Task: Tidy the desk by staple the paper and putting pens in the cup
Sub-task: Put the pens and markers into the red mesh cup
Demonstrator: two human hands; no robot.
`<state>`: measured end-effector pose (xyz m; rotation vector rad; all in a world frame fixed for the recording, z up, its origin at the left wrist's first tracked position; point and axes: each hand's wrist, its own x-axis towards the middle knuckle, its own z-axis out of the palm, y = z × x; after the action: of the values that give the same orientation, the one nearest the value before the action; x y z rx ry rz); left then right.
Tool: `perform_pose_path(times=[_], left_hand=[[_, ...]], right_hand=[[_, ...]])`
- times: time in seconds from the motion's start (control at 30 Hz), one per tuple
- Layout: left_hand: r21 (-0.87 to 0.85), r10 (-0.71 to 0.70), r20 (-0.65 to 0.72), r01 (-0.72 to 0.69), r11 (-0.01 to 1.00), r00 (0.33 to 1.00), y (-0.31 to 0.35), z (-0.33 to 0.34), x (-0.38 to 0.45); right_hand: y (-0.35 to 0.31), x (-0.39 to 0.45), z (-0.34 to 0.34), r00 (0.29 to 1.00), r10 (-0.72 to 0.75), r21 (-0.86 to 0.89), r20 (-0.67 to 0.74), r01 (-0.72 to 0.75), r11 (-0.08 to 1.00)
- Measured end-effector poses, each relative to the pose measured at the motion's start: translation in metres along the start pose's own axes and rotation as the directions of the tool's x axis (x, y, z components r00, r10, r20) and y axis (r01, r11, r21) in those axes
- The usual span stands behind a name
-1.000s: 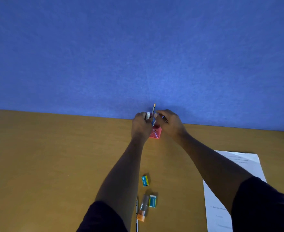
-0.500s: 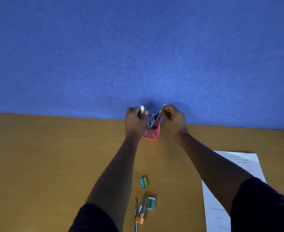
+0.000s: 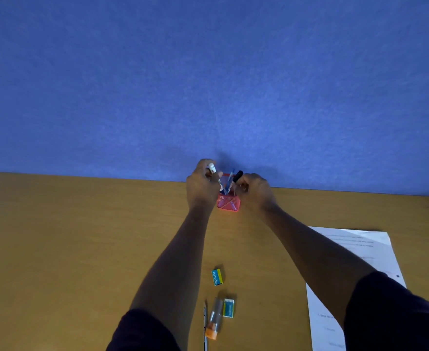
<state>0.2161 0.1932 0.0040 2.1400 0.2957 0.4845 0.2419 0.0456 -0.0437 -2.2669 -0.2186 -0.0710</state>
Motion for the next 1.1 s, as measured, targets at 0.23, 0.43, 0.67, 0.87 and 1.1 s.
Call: perform_pose_path(times=[0.23,0.43,0.67,0.87,1.1], left_hand=[[0.208,0.074,0.066,-0.087,0.974,0.995,-0.006,0.012,-0.006],[0.313,0.156,0.188,-0.21,0.926,0.97,0.004,0.02,-0.003],[0.415,0.094,0.277,-0.207,0.886,0.956,0.013,0.032,-0.009],[0.378,0.073,0.193,-0.143,0.915,0.979,0.012,0.034,-0.005],[0.159,0.16,-0.122,-0.139,0.977,0.98,0.011,0.013,0.011]], right_hand=[[0.006,-0.003,0.0,1.0,-0.002,-0.004,0.027,0.002,1.0],[0.007,-0.003,0.0,1.0,-0.007,-0.032,0.014,0.007,0.999],[0.008,-0.002,-0.001,0.999,-0.013,-0.072,0.046,0.017,0.997],[0.01,-0.004,-0.003,0.998,-0.014,-0.061,0.064,0.017,0.998],[0.013,-0.006,0.0,0.997,-0.027,0.007,0.073,0.026,1.0]])
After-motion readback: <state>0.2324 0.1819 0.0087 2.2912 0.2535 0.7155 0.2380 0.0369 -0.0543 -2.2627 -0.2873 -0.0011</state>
